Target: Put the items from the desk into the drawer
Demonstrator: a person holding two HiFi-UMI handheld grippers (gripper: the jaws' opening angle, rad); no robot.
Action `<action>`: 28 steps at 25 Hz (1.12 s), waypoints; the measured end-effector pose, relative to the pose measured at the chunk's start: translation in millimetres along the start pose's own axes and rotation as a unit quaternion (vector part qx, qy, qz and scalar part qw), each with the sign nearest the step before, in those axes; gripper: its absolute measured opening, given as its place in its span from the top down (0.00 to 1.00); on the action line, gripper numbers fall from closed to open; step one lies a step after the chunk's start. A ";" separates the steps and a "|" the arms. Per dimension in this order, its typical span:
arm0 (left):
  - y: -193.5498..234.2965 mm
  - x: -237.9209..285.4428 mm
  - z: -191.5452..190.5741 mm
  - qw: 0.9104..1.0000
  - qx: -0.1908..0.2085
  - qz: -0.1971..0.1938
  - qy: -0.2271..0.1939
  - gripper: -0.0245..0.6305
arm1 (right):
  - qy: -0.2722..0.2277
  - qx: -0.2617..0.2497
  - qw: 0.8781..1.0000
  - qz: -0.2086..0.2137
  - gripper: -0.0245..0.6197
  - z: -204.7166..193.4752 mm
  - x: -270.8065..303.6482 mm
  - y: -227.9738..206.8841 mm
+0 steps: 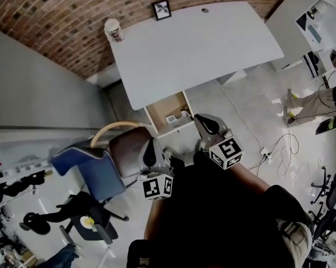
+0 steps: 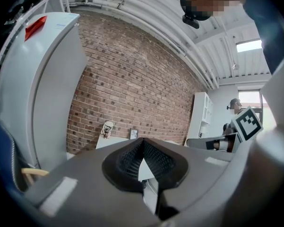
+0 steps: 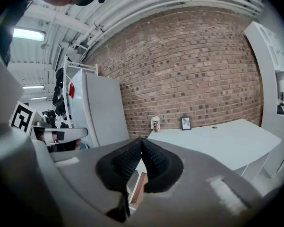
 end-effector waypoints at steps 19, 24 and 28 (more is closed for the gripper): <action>-10.1 10.9 0.5 1.000 0.011 -0.018 -0.001 0.94 | -0.001 0.006 1.000 -0.012 0.96 -5.8 -3.1 -5.9; -13.8 11.6 -1.3 1.000 0.016 -0.020 0.001 0.94 | -0.002 0.007 1.000 -0.015 0.96 -7.6 -5.4 -7.6; -14.2 11.9 -4.7 1.000 0.016 -0.020 0.000 0.94 | 0.000 0.007 1.000 -0.016 0.96 -9.4 -7.0 -9.6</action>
Point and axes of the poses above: the fingertips, and each gripper's own axes: x forward along the fingers, y to its left, z out of its top, the point moved 8 cm from there along -x, backward along the fingers, and after that the axes turned 13 degrees about -x, right-handed, at the moved point
